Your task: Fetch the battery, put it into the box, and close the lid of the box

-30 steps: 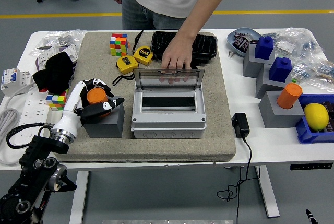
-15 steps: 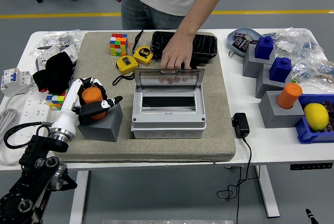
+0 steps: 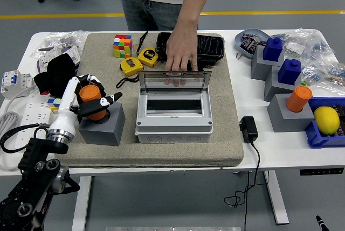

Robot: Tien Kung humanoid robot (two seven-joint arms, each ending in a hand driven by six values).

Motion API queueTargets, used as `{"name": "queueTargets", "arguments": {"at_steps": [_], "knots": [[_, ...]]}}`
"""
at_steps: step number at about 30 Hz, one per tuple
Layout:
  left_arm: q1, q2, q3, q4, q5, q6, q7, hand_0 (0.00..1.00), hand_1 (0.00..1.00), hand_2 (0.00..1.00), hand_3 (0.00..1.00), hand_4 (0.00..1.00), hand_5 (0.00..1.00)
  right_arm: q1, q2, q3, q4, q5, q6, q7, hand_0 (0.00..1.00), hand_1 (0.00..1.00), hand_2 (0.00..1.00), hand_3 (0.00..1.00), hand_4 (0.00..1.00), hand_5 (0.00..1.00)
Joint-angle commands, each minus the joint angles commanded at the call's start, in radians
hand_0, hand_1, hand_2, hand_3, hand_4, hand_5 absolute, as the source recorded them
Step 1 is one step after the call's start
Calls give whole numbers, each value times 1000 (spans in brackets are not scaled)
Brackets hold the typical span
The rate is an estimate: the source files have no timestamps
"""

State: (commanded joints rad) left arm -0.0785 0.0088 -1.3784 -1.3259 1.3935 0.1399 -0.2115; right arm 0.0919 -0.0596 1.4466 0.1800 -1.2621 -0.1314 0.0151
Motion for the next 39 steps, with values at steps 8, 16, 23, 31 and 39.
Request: {"name": "queueTargets", "arguments": {"at_steps": [8,16,23,31,39], "knots": [[-15,17,6,-26,-8,50,-15,36,2,38,41,998,127,-1,0,0,0,-1,1,-1,867,826,775,789,998,998],[-22,38,43,-101,15,114,-17,42,2,14,11,998,388,1,-1,-1,0,-2,1,-3,867,826,775,788,998,998],[-35,70,103,-153,71,176,-33,43,2,7,4,982,419,1,-2,-1,0,-5,1,-4,867,826,775,788,998,998],[-46,97,191,-187,188,226,-34,40,2,5,4,969,415,1,-3,0,0,-9,1,-4,867,826,774,789,998,998],[-72,144,328,-194,290,255,-23,41,2,5,4,972,413,3,-5,0,0,-7,0,-5,867,826,774,788,998,998]]}}
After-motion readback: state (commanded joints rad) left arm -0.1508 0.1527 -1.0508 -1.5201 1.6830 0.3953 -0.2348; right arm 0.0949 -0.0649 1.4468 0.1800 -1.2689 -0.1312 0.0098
